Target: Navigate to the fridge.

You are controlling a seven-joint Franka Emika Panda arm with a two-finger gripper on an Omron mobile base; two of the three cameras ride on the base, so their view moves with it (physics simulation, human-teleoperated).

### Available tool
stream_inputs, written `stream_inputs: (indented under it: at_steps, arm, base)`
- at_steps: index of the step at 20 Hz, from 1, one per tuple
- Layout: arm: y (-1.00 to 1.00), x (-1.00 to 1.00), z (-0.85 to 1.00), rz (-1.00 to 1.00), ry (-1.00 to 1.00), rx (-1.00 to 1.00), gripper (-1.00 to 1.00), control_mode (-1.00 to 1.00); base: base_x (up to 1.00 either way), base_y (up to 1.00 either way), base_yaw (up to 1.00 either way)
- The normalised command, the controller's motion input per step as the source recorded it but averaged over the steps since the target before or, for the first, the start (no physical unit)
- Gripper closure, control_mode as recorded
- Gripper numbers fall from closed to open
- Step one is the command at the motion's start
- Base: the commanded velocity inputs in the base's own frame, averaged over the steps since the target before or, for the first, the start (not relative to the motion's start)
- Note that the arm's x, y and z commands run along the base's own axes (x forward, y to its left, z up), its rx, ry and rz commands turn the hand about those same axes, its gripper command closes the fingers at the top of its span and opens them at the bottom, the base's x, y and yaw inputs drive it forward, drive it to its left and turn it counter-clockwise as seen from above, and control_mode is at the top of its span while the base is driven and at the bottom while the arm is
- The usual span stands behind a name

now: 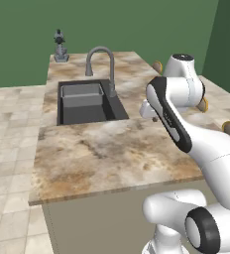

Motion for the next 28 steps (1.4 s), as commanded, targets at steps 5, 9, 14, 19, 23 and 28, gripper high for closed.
stream_inputs:
  at_steps: [5,9,14,19,23,28]
  arm:
    - [0.0,0.0,0.0,0.0,0.0,0.0,-1.0,1.0]
    - [0.0,0.0,0.0,0.0,0.0,0.0,-1.0,1.0]
    - [0.0,0.0,0.0,0.0,0.0,0.0,-1.0,1.0]
    - [0.0,0.0,0.0,0.0,0.0,0.0,-1.0,1.0]
    - [0.0,0.0,0.0,0.0,0.0,0.0,-1.0,1.0]
    - [0.0,0.0,0.0,0.0,0.0,0.0,-1.0,1.0]
  base:
    - [0.0,0.0,0.0]
    - [-0.22,0.0,0.0]
    - [-0.61,0.02,0.0]
    - [-0.09,0.0,0.0]
    - [0.0,0.31,0.66]
    - [0.0,0.35,0.99]
